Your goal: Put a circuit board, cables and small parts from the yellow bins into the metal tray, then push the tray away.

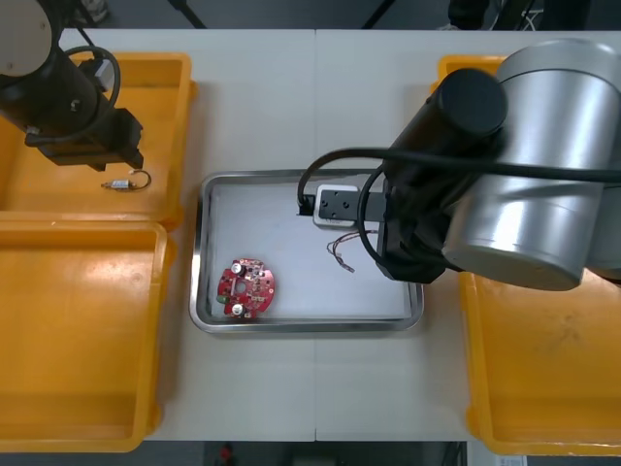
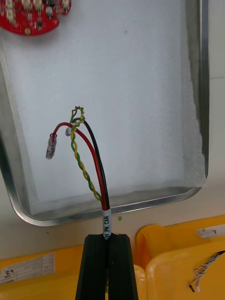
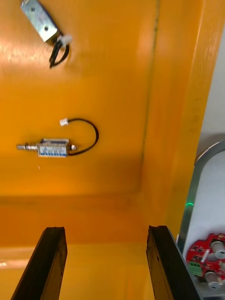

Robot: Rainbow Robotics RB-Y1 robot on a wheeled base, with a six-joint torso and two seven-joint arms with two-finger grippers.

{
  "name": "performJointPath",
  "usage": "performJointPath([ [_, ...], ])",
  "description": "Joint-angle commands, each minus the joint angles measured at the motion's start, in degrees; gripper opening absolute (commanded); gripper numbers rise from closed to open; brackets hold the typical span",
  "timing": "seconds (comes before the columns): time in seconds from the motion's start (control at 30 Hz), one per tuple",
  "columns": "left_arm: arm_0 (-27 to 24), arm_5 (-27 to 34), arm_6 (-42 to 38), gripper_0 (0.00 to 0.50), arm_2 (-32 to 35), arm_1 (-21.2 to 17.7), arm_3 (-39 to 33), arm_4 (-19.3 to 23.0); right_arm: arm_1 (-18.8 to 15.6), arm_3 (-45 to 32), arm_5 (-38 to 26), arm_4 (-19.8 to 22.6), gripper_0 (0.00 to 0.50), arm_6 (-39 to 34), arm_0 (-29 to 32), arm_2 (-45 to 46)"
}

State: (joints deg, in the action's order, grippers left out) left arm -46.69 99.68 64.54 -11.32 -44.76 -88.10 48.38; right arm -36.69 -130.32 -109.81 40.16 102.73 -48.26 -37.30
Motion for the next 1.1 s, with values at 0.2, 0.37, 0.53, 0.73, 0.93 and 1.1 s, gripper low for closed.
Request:
performJointPath([
  [0.2, -3.9, -4.8, 5.7, 0.500, 1.5, -2.2, 6.1, -2.9, 3.6, 8.0, 6.7, -4.9, 0.000, 0.2, -2.6, -7.5],
  [0.37, -5.6, -4.9, 2.7, 0.500, 1.5, -2.0, 10.7, -2.9, 5.4, 11.5, 9.4, -4.9, 0.000, 0.1, -2.6, -9.1],
  [0.53, -6.0, -5.3, -2.8, 0.500, 1.3, -1.3, 10.8, -4.2, 5.8, 13.9, 13.5, -4.9, 0.000, -0.3, -2.6, -12.4],
  [0.73, -6.0, -5.6, -10.4, 0.500, 1.3, -0.1, 11.3, -5.8, 7.0, 18.3, 17.4, -4.9, 0.000, 0.3, -2.6, -14.8],
  [0.93, -7.3, -6.3, -15.6, 0.500, 1.2, 1.7, 16.1, -5.8, 7.0, 22.0, 22.2, -5.4, 0.000, 0.1, -2.6, -18.2],
  [1.1, -8.2, -9.2, -20.2, 0.500, 1.0, 4.0, 22.0, -5.7, 7.2, 24.8, 25.2, -5.5, 0.000, 0.6, -2.6, -18.4],
])
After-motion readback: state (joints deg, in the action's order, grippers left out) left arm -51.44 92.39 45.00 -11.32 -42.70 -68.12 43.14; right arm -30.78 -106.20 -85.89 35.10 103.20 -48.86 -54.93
